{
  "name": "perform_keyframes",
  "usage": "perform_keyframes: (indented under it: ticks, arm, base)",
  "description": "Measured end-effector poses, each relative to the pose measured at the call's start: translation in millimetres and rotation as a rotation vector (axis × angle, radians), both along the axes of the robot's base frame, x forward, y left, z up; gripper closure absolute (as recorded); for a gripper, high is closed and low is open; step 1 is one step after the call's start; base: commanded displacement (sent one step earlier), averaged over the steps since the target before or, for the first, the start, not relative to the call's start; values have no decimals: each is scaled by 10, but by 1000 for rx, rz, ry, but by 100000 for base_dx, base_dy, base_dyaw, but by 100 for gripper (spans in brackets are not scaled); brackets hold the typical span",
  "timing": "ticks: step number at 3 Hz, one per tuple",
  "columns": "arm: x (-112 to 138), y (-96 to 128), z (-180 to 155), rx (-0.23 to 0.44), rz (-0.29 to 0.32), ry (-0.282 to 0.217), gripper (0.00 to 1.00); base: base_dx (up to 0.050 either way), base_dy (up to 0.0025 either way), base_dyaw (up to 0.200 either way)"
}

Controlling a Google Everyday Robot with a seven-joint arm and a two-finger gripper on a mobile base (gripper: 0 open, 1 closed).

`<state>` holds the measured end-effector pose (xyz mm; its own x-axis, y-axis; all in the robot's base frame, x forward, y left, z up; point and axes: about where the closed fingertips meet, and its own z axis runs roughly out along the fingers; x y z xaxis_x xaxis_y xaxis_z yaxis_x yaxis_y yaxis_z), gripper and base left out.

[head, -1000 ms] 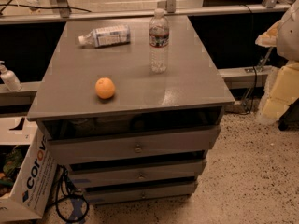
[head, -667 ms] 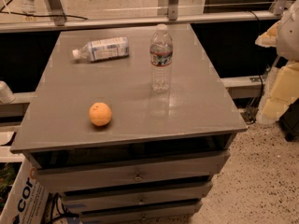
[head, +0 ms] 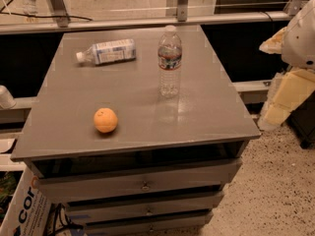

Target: Knock water bottle over

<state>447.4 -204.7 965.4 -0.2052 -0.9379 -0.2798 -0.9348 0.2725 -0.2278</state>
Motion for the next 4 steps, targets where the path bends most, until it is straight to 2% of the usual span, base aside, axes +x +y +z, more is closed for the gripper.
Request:
perform_keyframes:
  ticks: [1, 3, 4]
  arm:
    - [187, 198, -252, 122, 0, 5, 0]
    - [749, 550, -435, 382, 3, -59, 0]
    - [977, 656, -450, 472, 11, -100, 0]
  base:
    - [0, 0, 0]
    - [0, 0, 0]
    - [0, 0, 0]
